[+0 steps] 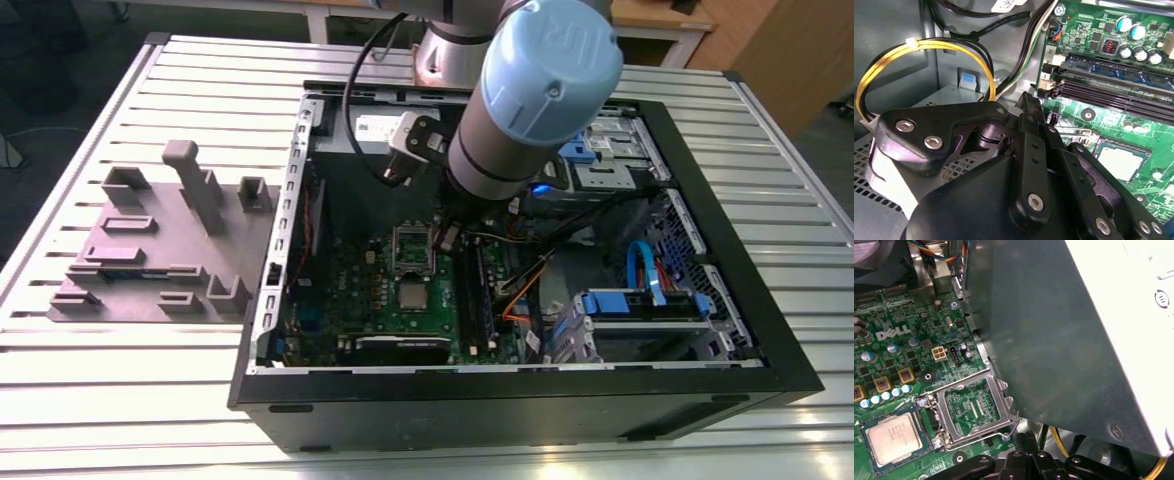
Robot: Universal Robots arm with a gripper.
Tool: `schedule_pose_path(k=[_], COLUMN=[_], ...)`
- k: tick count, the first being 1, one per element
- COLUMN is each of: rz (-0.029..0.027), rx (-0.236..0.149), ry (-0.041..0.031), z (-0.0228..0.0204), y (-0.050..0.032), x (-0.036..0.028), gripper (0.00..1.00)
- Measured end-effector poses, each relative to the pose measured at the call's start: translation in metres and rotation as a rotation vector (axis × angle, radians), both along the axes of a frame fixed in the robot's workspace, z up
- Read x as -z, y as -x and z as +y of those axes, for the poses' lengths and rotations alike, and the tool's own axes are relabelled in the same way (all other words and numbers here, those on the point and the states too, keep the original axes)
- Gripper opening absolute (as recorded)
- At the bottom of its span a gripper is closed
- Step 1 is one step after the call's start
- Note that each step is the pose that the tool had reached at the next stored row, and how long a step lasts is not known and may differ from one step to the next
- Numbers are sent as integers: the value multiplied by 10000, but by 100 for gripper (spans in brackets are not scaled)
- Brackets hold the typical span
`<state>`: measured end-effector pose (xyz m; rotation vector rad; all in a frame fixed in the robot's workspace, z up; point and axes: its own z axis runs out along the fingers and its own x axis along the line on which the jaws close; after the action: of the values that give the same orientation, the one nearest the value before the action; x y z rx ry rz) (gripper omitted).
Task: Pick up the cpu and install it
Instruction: 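Close the cpu cover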
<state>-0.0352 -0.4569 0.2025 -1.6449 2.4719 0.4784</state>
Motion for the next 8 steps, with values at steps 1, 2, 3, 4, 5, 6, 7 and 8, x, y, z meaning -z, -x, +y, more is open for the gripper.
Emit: schedule_pose_path(k=[1, 2, 3, 4, 5, 6, 7, 8], rz=[0, 0, 0, -1, 0, 0, 1, 0], rx=[-1, -1, -1, -1, -1, 0, 1, 1], ry=[-4, -10, -16, -24, -31, -37, -42, -47], z=[2, 4, 6, 6, 6, 6, 7, 7], y=[0, 1, 2, 2, 3, 3, 6, 11], x=[4, 8, 12, 16, 21, 25, 29, 32], gripper=[10, 10, 10, 10, 10, 10, 10, 10])
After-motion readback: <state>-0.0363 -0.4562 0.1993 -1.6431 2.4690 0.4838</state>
